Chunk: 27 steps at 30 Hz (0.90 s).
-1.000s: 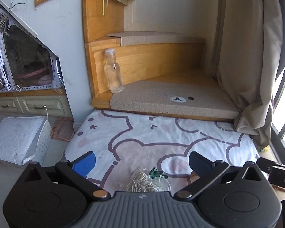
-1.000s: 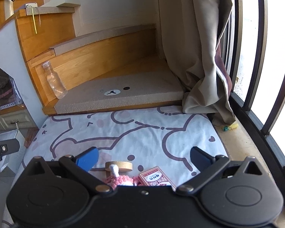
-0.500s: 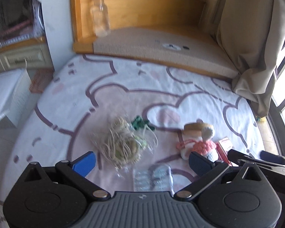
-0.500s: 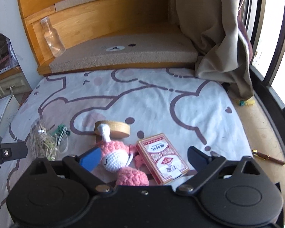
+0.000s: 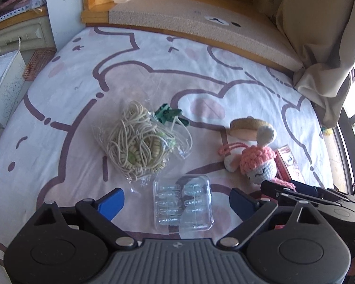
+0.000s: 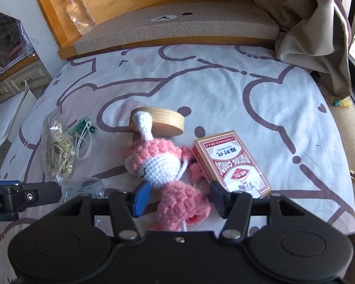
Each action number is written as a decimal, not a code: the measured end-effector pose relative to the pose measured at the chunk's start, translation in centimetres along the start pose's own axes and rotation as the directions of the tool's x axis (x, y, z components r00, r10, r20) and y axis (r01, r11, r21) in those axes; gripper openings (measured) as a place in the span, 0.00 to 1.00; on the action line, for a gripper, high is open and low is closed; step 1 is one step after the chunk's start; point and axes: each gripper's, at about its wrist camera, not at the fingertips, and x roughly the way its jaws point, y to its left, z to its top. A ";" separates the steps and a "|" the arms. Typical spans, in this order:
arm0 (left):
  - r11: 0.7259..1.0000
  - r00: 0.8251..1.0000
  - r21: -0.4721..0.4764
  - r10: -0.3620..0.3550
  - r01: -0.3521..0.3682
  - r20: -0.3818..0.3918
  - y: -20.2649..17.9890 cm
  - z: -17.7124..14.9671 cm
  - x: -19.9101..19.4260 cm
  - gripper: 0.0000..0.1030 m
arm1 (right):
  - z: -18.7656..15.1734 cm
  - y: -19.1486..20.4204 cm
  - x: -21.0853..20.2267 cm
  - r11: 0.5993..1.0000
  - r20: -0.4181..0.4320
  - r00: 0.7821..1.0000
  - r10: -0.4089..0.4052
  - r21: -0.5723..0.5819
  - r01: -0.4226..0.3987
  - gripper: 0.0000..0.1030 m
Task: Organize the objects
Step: 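Reach the right gripper to the pink crocheted bunny and grasp it, then grasp the clear plastic box with the left gripper while the right lifts the bunny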
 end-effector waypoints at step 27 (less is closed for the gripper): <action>0.997 0.991 0.072 0.029 -0.020 -0.130 -0.3 -2.2 4.8 0.71 | -1.4 -1.6 -3.5 0.969 -0.049 0.993 0.104 0.232 -0.090 0.37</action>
